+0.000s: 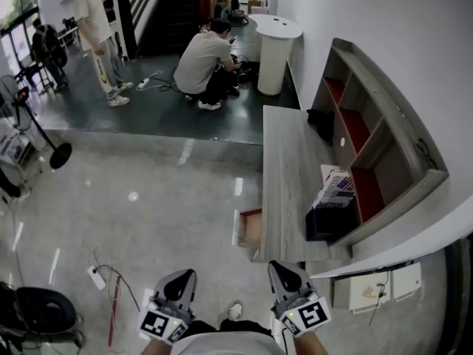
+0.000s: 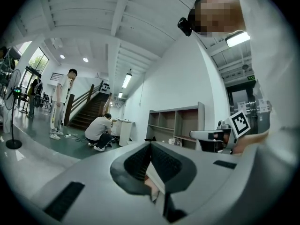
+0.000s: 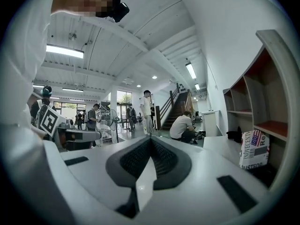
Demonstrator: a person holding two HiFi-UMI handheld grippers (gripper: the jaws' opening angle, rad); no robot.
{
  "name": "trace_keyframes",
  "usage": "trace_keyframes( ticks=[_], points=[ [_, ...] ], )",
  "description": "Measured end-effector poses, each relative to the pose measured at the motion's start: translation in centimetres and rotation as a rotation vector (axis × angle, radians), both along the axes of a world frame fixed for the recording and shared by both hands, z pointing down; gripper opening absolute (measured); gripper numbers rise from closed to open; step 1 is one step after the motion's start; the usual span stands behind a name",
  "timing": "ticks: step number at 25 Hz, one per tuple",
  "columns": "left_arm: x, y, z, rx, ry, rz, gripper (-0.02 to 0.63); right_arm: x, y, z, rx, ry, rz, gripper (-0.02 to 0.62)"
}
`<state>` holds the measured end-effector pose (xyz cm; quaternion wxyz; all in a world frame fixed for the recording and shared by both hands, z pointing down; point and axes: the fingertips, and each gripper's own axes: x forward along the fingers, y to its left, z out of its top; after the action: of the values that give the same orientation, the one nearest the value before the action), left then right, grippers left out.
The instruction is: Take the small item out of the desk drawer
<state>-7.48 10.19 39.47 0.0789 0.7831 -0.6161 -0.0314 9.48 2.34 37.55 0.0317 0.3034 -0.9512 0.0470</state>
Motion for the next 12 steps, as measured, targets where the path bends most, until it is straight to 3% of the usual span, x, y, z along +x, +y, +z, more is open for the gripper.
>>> trace_keyframes(
  ticks=[6, 12],
  points=[
    [-1.5, -4.4, 1.4, -0.032, 0.040, -0.007, 0.017, -1.4, -2.7, 0.8, -0.021, 0.017, -0.004, 0.021],
    [-2.6, -10.4, 3.0, -0.044, 0.081, 0.096, 0.017, -2.3, -5.2, 1.9, -0.051, 0.061, 0.080, 0.021]
  ],
)
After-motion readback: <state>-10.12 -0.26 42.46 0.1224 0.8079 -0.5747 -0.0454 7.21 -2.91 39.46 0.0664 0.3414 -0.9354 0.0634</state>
